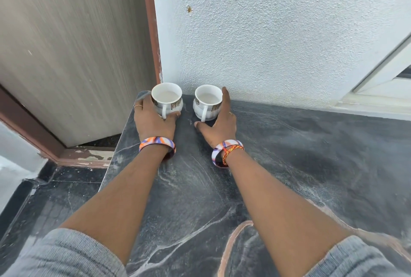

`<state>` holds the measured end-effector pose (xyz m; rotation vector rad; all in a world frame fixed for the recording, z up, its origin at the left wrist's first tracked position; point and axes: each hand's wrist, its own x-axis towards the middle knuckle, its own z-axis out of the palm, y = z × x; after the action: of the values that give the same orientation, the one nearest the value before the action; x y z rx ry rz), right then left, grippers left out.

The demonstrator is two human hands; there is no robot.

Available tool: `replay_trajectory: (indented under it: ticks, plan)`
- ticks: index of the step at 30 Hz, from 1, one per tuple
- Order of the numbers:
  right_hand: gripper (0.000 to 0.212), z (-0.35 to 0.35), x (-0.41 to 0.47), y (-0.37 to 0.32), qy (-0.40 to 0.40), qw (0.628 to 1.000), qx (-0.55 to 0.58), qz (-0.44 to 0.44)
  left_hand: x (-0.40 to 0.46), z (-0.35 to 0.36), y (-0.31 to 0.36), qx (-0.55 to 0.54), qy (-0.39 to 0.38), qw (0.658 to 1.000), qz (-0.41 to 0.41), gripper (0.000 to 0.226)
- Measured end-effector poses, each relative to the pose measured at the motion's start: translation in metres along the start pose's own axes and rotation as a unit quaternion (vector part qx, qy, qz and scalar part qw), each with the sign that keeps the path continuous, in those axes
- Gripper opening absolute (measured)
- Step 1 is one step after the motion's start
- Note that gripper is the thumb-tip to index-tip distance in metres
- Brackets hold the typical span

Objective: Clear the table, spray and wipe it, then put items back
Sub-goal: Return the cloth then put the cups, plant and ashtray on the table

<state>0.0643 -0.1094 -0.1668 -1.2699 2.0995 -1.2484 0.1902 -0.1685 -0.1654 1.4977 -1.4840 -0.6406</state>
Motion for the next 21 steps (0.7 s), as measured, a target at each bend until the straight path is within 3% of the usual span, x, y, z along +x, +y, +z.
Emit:
replay_trajectory:
  ticks: [11, 17, 19, 21]
  plan:
    - [0.109, 0.001, 0.002, 0.003, -0.021, 1.0, -0.006, -0.006, 0.003, -0.002, 0.005, 0.021, -0.014, 0.999, -0.021, 0.069]
    - [0.123, -0.004, 0.003, 0.001, -0.044, 0.999, 0.005, 0.016, -0.017, -0.013, 0.017, 0.097, -0.022, 0.995, -0.009, 0.092]
    - [0.127, -0.009, -0.004, -0.001, -0.052, 0.998, 0.022, 0.042, -0.039, -0.019, 0.025, 0.11, -0.007, 0.994, 0.027, 0.084]
    - [0.114, -0.018, -0.017, -0.002, -0.047, 0.997, 0.035, 0.042, -0.066, -0.023, 0.036, 0.121, -0.006, 0.985, 0.122, 0.07]
